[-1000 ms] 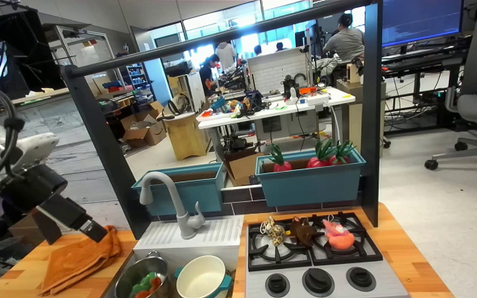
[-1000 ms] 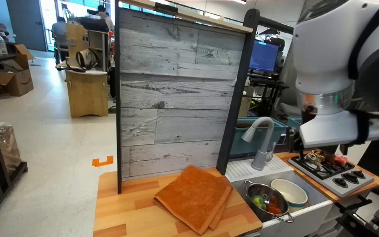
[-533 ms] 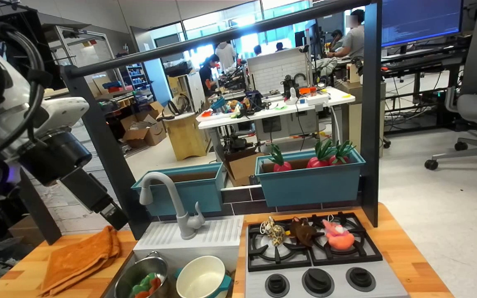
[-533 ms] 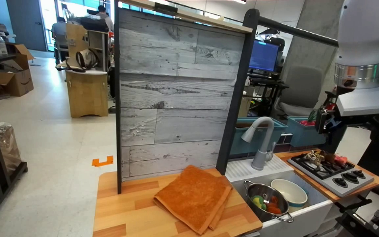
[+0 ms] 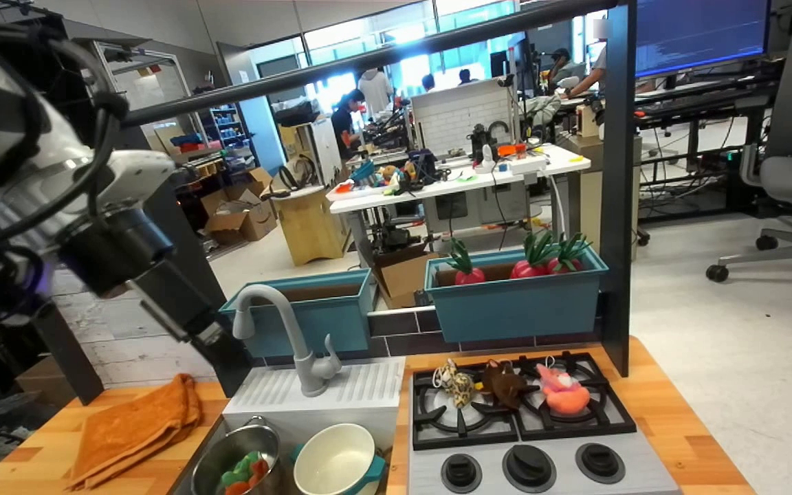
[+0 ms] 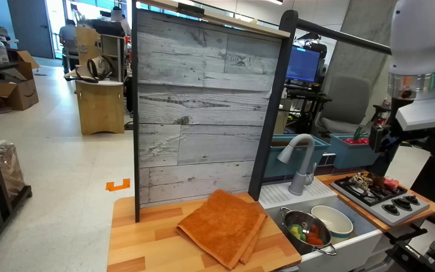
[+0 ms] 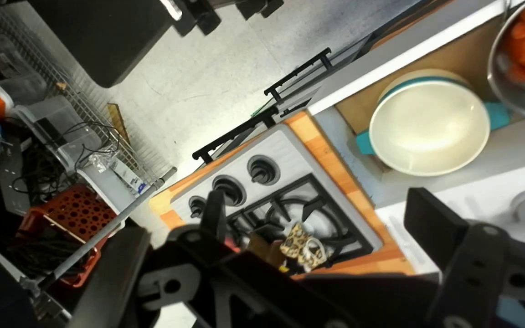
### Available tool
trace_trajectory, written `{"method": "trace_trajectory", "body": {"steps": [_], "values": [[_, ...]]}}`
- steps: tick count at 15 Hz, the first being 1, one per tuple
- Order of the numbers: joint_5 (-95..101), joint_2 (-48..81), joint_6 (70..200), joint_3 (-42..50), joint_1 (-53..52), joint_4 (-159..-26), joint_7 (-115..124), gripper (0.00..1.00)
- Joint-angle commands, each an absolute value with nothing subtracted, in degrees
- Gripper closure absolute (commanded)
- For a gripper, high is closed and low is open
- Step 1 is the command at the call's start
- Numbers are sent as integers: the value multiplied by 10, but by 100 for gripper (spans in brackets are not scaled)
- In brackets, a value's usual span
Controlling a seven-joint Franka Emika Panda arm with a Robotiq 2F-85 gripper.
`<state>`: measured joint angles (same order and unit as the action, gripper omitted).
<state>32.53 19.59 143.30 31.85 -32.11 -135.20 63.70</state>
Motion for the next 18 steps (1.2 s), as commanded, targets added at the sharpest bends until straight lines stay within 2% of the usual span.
{"method": "trace_trajectory", "body": {"steps": [1,5,7,8,11,14,18], "values": [[270,178,1421,279,-166,-1322,573,0],[111,226,1368,215,20,-1244,385,0],[50,265,1316,154,118,-1175,283,0],[103,223,1367,203,56,-1246,349,0],[61,259,1338,177,109,-1192,286,0],[140,236,1327,187,105,-1194,196,0],[157,219,1391,182,138,-1185,79,0]]}}
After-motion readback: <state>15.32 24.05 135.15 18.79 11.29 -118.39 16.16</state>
